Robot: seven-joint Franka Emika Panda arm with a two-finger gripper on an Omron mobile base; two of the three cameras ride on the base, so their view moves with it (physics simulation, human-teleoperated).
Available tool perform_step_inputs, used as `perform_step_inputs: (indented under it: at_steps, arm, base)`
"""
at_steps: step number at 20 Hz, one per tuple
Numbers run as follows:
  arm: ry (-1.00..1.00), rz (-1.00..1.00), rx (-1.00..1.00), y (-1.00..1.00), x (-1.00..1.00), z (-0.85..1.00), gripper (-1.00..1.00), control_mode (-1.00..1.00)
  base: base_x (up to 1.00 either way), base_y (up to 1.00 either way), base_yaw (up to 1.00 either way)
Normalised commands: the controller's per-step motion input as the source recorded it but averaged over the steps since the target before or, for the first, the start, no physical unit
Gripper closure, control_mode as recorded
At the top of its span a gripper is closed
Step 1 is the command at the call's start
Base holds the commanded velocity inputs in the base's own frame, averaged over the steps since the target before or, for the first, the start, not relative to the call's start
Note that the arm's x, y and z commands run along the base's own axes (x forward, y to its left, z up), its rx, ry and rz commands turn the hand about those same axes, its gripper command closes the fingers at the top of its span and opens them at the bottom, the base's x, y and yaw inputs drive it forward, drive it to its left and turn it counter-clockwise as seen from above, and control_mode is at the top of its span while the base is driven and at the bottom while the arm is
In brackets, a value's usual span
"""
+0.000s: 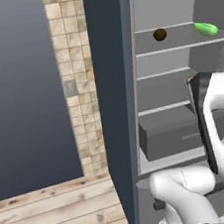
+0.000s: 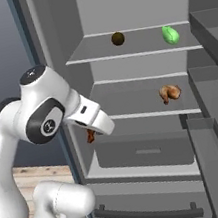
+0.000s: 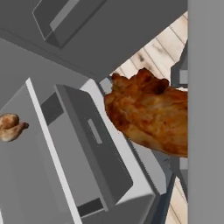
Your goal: Gather the corn and avocado from the fridge and place them on a tray on the dining counter. Then gather the chicken drumsticks from the fridge and place them on the other tray.
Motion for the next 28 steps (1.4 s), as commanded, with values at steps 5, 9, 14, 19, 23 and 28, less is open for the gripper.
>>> perform_step_inputs:
  at_steps: [5, 9, 14, 19, 23, 28]
  arm:
    - [0.00, -0.01, 0.00, 0.19, -0.40, 0.24, 1.00, -1.00]
    - [0.00, 0.00, 0.00, 0.08, -0.08, 0.00, 1.00, -1.00]
    - [0.00, 0.00, 0.00, 0.12, -0.04, 0.00, 1.00, 1.00]
    - [0.00, 0.00, 0.00, 0.00, 0.00, 0.00, 1.00, 1.00]
    - [0.00, 0.00, 0.00, 0.00, 0.00, 0.00, 1.00, 1.00]
    - [0.00, 0.00, 0.00, 0.00, 0.00, 0.00, 1.00, 1.00]
  base:
    - [0.00, 0.00, 0.00]
    - [0.00, 0.00, 0.00]
    - [-0.08, 0.04, 0.00]
    - [-0.85, 0.08, 0.00]
    - [-1.00, 0.24, -0.04]
    - [-0.89, 0.49, -0.17]
